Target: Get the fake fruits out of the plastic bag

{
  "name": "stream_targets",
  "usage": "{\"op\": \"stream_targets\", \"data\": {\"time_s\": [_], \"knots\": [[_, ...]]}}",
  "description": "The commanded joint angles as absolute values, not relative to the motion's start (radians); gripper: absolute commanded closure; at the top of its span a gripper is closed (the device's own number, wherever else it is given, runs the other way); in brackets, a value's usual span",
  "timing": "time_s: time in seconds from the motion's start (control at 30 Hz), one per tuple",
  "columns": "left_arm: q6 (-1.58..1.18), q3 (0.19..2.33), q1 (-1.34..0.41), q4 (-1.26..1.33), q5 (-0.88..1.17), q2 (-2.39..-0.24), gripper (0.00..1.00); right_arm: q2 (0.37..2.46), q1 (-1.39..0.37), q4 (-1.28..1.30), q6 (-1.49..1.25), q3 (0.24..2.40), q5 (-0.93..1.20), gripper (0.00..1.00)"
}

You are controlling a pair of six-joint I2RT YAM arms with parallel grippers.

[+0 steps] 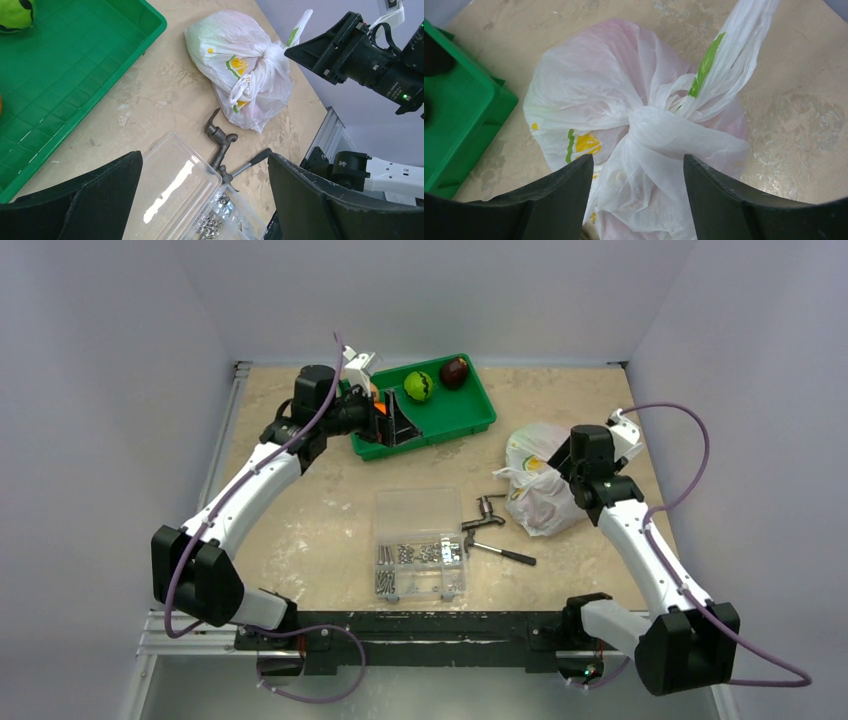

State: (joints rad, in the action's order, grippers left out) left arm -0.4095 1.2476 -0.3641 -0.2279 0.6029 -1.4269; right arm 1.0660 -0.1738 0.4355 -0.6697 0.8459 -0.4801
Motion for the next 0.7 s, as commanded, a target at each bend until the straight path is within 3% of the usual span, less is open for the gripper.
{"op": "stream_targets", "data": {"time_s": [0.0,0.13,0.33,0.57,0.67], "knots": [[-0.368,1.29,-0.371,-0.228,0.602,-1.408,0.04,1.12,-0.143,0.416,-0.738,0.856,-0.502,0.34],[-0.366,1.295,-0.371,-0.231,0.603,-1.407,0.04,1.19,-0.141,0.388,-0.713,0.855,-0.562,0.34],[-0.366,1.286,-0.371,-0.215,0.605,-1.396,0.05,1.222,-0.14,0.352,-0.705,0.812,-0.632,0.49],[-0.369,1.267,-0.371,-0.18,0.62,-1.391,0.06,1.213,-0.141,0.222,-0.589,0.749,-0.637,0.95],[-0.368,1.261,-0.372,-0.172,0.614,-1.397,0.06,1.172,-0.143,0.151,-0.521,0.73,-0.57,1.0]]}}
